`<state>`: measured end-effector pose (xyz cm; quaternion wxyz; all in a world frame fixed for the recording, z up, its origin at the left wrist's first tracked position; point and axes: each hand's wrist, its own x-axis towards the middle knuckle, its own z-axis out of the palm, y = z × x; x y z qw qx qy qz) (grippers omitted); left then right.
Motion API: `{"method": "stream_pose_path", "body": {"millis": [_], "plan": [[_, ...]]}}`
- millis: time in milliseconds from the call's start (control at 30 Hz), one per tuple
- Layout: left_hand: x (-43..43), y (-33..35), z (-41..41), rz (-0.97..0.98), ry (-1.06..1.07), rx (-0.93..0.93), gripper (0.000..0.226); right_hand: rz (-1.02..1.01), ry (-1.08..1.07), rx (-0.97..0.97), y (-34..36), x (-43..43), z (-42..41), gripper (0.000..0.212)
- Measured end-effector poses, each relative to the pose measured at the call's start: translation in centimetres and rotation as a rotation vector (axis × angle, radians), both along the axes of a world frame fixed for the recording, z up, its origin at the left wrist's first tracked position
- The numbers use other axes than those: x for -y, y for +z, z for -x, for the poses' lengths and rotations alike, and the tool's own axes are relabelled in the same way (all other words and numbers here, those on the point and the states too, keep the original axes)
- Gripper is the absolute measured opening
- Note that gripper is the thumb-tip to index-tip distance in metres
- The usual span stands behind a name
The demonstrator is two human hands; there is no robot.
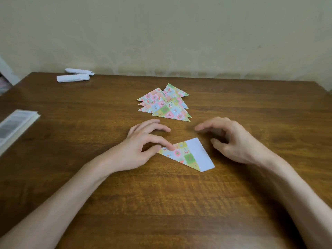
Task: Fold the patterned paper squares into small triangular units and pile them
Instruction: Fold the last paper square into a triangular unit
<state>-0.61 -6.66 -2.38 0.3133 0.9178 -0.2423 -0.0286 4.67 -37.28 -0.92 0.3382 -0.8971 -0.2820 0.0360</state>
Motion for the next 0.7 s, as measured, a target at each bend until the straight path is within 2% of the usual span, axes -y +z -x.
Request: {"method": "stream_pose_path", "body": {"millis": [67,200,300,400,500,633,700], "plan": [[0.1,-0.3,-0.1,-0.004,0.034,0.075,0.038,0.079,0.070,-0.008,0.1,0.0,0.1,0.061],[0.0,-1.1,-0.4,-0.041,0.160,0.329,0.029,0.103,0.151,-0.062,0.2,-0.4,0.5,0.047],[0.5,-0.5,-0.1,-0.029,0.199,0.420,0.023,0.169,0.182,-0.073,0.2,-0.5,0.7,0.053],[1.1,0.0,0.6,0.021,0.135,0.387,0.016,0.182,0.175,-0.060,0.3,-0.7,1.0,0.056],[1.3,-0.5,0.7,-0.047,0.077,0.355,0.018,0.176,0.111,0.015,-0.2,-1.5,1.4,0.060],[0.9,-0.9,0.5,-0.110,0.119,0.352,0.030,0.205,0.055,0.171,-1.0,-3.2,2.3,0.068],[0.9,-0.9,0.5,-0.083,0.150,0.330,0.027,0.182,0.080,0.150,-0.7,-3.4,2.4,0.066]]}}
